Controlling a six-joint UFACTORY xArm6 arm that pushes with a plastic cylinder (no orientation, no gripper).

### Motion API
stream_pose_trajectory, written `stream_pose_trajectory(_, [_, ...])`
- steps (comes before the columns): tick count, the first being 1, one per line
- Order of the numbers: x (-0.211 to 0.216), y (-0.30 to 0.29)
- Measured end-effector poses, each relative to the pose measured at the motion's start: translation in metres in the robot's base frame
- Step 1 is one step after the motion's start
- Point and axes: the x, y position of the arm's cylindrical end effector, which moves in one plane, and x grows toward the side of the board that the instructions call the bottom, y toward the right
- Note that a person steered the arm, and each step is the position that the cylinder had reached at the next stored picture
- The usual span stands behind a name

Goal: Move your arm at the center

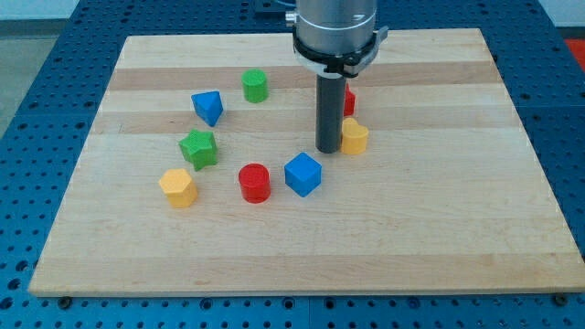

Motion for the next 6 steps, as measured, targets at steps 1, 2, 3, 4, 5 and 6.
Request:
stream_pose_trajectory(1, [-0.003, 0.002])
stream_pose_trajectory(2, [-0.003, 0.0])
stream_pose_trajectory(3, [-0.004, -0.008])
stream_pose_trajectory(4, [-0.008, -0.019])
stream_pose_trajectory(5, [-0.012, -0.054])
stream_pose_trajectory(6, [-0.018, -0.063])
